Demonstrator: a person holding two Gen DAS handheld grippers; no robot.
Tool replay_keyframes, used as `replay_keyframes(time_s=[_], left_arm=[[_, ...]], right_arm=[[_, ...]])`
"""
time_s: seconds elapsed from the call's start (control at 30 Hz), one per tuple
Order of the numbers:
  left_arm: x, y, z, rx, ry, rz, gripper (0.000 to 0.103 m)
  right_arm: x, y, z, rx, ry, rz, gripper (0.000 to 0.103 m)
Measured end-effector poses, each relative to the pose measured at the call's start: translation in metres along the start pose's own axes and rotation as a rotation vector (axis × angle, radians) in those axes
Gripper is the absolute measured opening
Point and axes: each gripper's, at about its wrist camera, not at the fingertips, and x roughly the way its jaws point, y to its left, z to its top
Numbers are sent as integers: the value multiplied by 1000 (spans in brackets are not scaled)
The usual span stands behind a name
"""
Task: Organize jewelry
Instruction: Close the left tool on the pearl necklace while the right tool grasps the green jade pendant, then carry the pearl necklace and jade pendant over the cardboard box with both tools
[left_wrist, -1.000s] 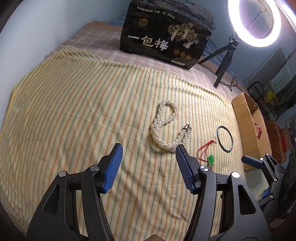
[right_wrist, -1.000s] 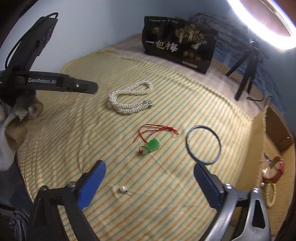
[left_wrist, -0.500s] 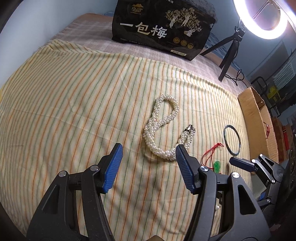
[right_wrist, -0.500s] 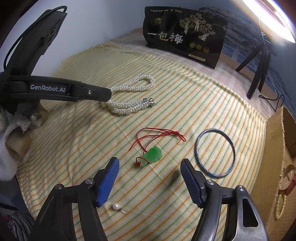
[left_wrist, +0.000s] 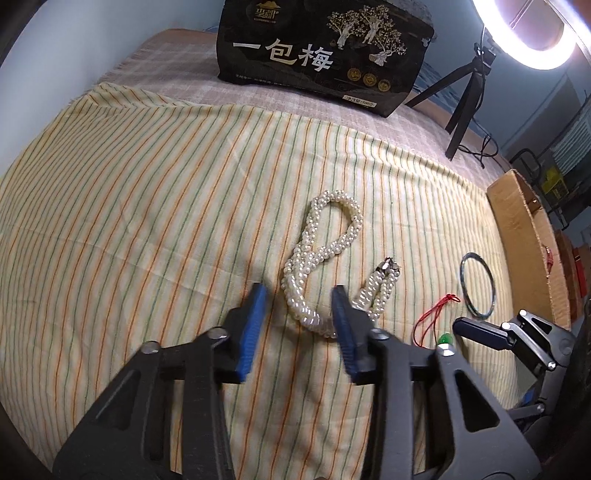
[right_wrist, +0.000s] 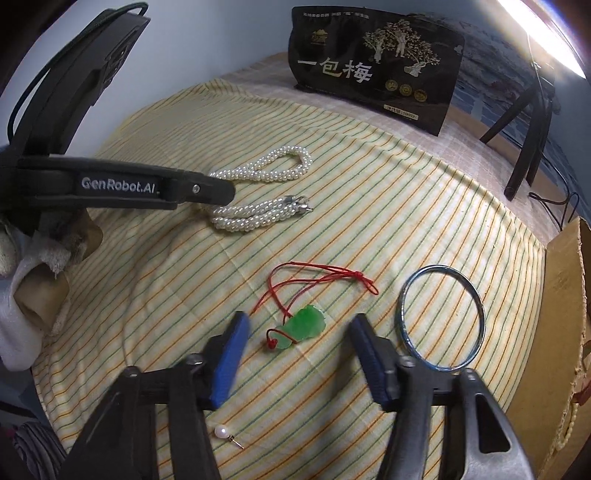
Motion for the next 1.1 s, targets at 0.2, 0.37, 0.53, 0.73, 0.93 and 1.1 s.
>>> replay_keyframes(time_s=[0.2, 0.37, 0.53, 0.73, 0.93, 1.1], left_arm=[[2, -7, -2, 40, -6, 30, 13], [-2, -4, -2, 28, -3, 10, 9], [-18, -5, -5, 31, -36, -14, 6], [-44, -6, -10, 35, -86, -34, 6], [-63, -6, -14, 35, -119, -39, 6], [-82, -11, -17, 76, -174, -36, 6]], right_arm=[[-5, -10, -2, 41, -2, 25, 22], [-6, -11, -4, 62, 1, 4, 9], [-14, -13, -7, 93, -13, -2, 5], [-27, -16, -13, 146, -39, 16, 5], [-40, -18, -15, 184, -61, 21, 4], [-62, -21, -16, 212, -95, 39, 4]])
